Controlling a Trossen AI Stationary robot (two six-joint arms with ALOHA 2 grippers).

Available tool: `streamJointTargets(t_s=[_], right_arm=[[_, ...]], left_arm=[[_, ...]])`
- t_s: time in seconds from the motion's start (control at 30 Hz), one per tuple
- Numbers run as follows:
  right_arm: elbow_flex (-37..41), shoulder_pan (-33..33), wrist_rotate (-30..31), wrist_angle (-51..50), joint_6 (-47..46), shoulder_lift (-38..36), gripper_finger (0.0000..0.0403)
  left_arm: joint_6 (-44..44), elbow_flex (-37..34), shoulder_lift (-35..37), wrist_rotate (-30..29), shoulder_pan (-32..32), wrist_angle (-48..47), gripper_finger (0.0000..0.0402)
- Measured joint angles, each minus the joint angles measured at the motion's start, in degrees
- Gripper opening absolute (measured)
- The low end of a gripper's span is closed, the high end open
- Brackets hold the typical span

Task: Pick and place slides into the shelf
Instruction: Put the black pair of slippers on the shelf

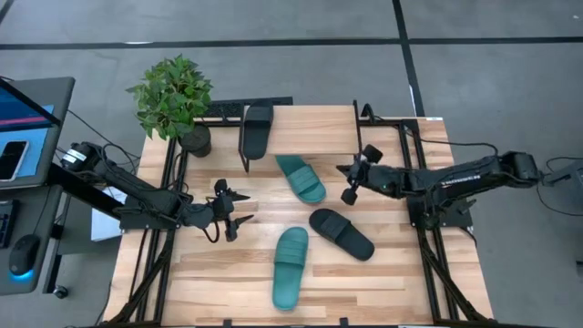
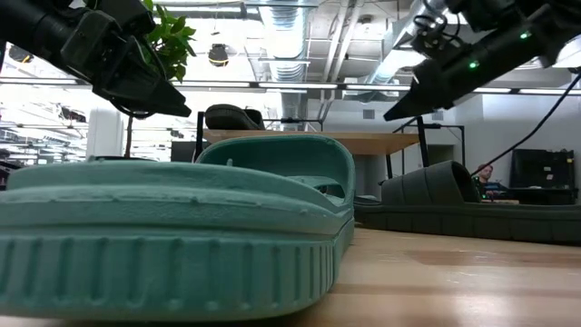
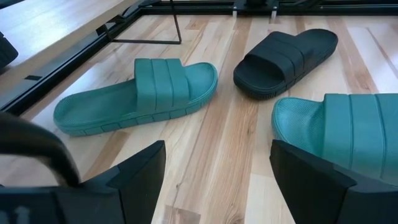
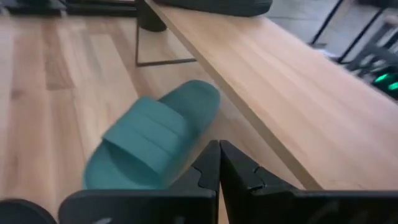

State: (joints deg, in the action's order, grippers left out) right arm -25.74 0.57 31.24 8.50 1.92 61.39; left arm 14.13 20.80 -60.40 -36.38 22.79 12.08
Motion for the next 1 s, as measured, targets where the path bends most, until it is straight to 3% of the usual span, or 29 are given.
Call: streamJointTargets(t_s=[0.13,0.53,1.0], right_arm=[[0.0,5.9,5.1,-2.0,2.7,0.0,0.0000],[0.0,22.5,4.8,-18.3,3.1,0.0,0.0000],[0.0,37.6,4.2,-22.0,0.8,0.1,0.0000]], left_arm=[[0.0,0.0,0.0,0.0,0.0,0.0,0.0274],[0.3,0.0,0.0,0.0,0.0,0.0,0.0274],[0.7,0.0,0.0,0.0,0.0,0.0,0.0274]])
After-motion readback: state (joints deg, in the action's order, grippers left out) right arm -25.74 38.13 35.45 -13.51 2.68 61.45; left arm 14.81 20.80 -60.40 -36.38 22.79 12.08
